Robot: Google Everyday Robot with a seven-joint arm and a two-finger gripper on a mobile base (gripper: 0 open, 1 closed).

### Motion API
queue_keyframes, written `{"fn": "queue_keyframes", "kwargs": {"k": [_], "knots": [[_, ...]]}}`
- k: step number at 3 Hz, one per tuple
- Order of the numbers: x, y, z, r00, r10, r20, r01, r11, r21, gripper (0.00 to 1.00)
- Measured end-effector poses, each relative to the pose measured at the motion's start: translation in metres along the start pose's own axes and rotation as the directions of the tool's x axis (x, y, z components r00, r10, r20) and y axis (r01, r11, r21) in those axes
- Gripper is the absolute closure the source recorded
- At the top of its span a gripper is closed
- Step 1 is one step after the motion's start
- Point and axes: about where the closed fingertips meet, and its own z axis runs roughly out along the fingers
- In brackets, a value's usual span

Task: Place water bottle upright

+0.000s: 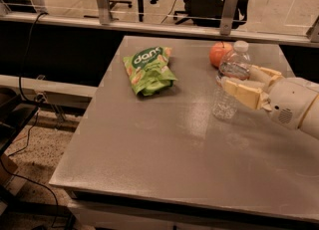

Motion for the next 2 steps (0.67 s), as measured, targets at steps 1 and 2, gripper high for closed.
{"fn": "queue_keyframes", "kwargs": {"k": [1,2], "knots": [[-0.0029,0.0002,0.0002,1.000,-0.017,-0.003,0.017,0.9999,0.002,0.43],[-0.0032,-0.0007,0.0013,1.000,-0.016,-0.004,0.016,0.9999,0.005,0.18]]}}
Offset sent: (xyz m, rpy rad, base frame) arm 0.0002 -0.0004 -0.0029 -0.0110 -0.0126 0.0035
